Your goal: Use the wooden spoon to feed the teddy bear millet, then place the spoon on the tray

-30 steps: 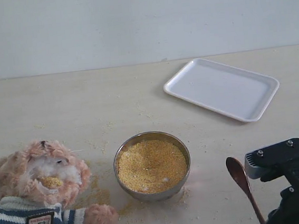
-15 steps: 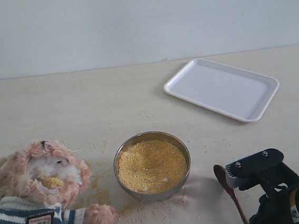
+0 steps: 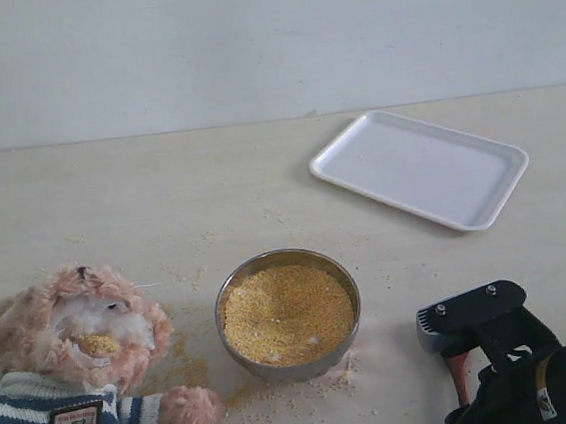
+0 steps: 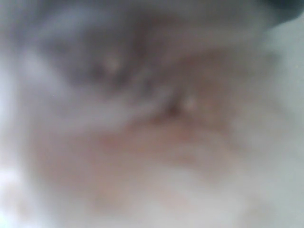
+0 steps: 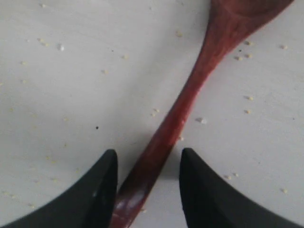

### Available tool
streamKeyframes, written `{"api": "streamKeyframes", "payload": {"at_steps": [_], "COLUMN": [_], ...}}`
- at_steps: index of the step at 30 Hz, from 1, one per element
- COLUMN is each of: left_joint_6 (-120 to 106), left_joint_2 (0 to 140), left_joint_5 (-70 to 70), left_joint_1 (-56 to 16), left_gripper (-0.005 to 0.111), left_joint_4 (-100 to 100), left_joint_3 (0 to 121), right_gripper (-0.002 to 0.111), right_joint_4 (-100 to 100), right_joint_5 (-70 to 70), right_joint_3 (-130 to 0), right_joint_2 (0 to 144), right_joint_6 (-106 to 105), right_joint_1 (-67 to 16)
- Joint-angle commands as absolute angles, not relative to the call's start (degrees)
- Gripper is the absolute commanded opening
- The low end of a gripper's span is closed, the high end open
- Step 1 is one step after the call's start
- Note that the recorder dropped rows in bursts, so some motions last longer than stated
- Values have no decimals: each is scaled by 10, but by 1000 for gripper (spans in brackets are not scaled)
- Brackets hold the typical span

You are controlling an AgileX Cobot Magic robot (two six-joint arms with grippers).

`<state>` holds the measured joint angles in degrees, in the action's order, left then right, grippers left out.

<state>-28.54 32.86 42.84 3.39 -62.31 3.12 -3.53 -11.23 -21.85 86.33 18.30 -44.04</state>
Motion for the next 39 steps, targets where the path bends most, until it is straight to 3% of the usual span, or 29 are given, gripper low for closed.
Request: {"api": "streamKeyframes", "payload": {"at_steps": [1,24,26,32,39], "left_joint_6": [-287,-287,-287,-287,-287], "left_joint_2": [324,324,324,324,324], "left_joint_5": [429,430,430,430,431], "left_joint_1": [35,35,35,35,35], "left_gripper": [5,5,5,5,5], "left_joint_4": [-636,-636,-636,-636,-636], "left_joint_3": [31,31,31,31,31], "right_gripper": [44,44,40,14,13], "right_joint_4": [-33,-100,-100,-100,-100], "right_joint_5": [-139,-148,-149,-146,-135], "right_joint_3": [-213,-213,-213,-213,-213], "right_joint_2": [873,853,854,854,846], "right_joint_6": [179,183,183,181,181], "right_joint_1": [-438,-439,-439,-439,-439]}}
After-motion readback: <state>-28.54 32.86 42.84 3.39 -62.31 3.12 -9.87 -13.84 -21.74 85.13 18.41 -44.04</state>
